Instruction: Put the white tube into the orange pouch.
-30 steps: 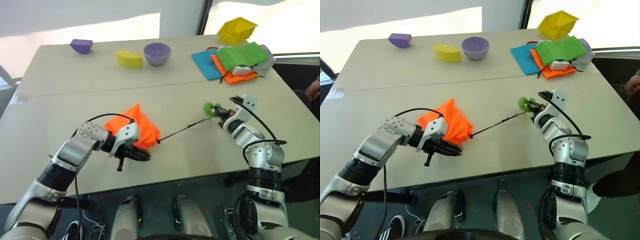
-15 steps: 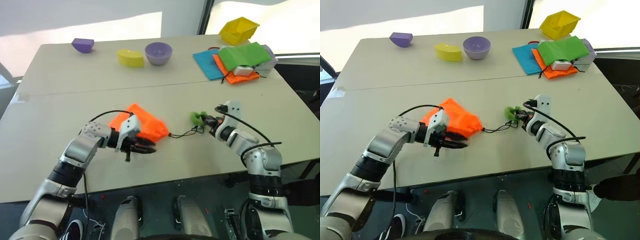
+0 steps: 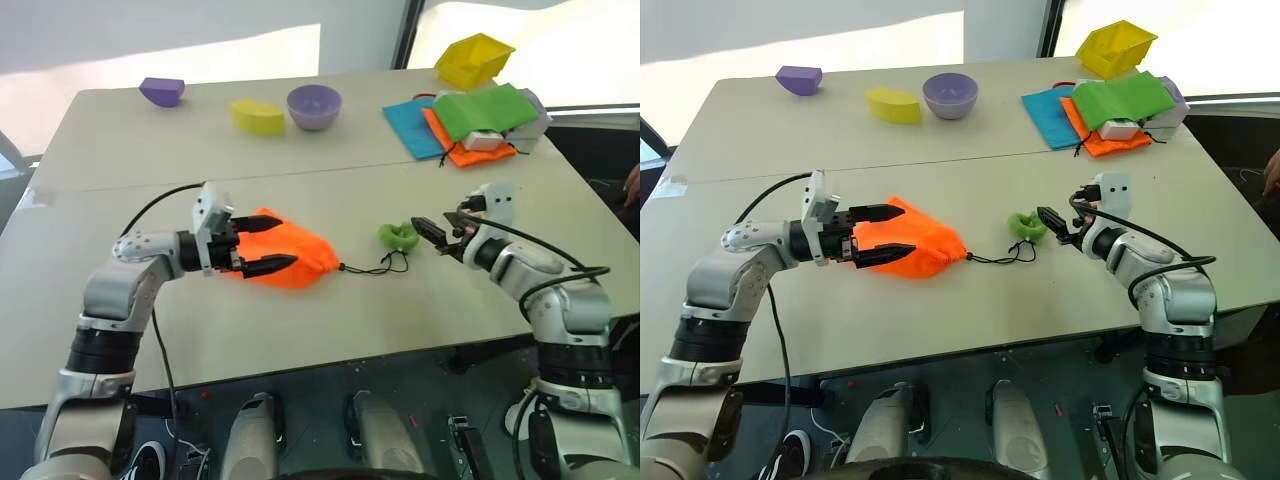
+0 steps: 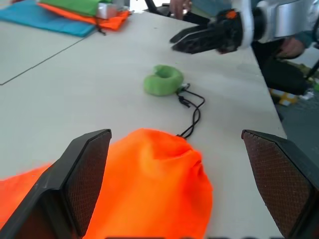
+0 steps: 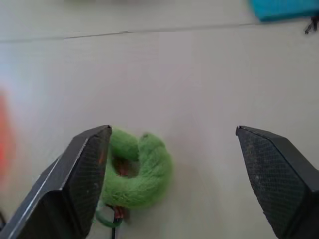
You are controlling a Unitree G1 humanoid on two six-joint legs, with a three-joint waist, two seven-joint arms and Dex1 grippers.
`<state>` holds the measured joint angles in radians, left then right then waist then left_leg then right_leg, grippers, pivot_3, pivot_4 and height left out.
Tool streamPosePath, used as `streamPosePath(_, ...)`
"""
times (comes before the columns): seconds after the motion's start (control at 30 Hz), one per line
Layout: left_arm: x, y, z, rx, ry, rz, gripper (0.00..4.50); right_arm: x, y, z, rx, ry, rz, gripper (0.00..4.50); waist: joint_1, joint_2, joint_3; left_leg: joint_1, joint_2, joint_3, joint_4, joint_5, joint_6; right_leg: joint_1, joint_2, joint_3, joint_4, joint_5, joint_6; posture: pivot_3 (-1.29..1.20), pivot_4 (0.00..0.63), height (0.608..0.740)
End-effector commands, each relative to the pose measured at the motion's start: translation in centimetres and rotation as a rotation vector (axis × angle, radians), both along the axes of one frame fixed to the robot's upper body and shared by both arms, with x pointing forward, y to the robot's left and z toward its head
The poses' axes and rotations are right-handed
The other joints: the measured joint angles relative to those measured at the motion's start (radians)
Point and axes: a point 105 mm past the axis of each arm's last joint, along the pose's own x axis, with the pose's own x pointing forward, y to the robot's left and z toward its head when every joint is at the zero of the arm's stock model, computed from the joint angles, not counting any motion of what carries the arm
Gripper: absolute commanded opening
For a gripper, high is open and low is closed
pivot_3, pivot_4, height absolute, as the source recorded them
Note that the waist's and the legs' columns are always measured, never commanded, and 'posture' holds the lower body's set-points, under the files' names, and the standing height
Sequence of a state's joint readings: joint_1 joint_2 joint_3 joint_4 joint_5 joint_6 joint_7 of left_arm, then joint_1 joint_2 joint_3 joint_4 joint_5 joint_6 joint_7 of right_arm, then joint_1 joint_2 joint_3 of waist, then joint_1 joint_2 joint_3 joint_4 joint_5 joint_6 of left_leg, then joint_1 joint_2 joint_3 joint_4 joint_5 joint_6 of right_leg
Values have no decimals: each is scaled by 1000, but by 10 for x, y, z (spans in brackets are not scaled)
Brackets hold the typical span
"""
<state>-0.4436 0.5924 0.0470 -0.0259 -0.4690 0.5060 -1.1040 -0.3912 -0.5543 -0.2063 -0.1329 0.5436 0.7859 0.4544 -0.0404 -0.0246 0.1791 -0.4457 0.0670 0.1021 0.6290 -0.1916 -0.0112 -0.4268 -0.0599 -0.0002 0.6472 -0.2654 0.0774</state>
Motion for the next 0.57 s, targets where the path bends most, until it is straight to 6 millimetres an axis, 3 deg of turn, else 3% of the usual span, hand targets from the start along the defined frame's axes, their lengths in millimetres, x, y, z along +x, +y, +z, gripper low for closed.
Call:
streamPosePath(0.03, 4, 31, 13, 24, -109, 199, 4500, -38, 29, 22, -86, -133, 290, 4136, 3, -1, 0, 0, 0, 0, -1, 0, 0, 0, 0, 0, 0, -1, 1, 0, 150, 740)
streamPosePath(0.13, -7, 56, 5, 44, -104, 335, 4500, -74, 44, 10, -105, -81, 497, 4136, 1, -1, 0, 1, 0, 0, -1, 0, 0, 0, -1, 0, 0, -1, 2, 0, 150, 740)
streamPosePath(0.27, -26, 91, -14, 62, -57, 523, 4500, -103, 40, -13, -210, -26, 647, 4136, 2, -1, 0, 1, 1, 0, -1, -1, 0, 1, -4, 0, -1, -2, 2, 0, 150, 740)
streamPosePath(0.4, -41, 113, -31, 92, -21, 622, 4500, -106, 38, -25, -272, -29, 693, 4136, -2, -2, 0, 2, 1, 0, 1, -3, -4, 0, -7, 0, -5, 1, -3, 0, 150, 740)
streamPosePath(0.57, -54, 123, -37, 51, -45, 655, 4500, -99, 40, -31, -300, -49, 708, 4136, -2, -1, 0, 1, 3, 0, -16, -3, -4, 0, -9, -6, -36, 15, -25, 0, 150, 740)
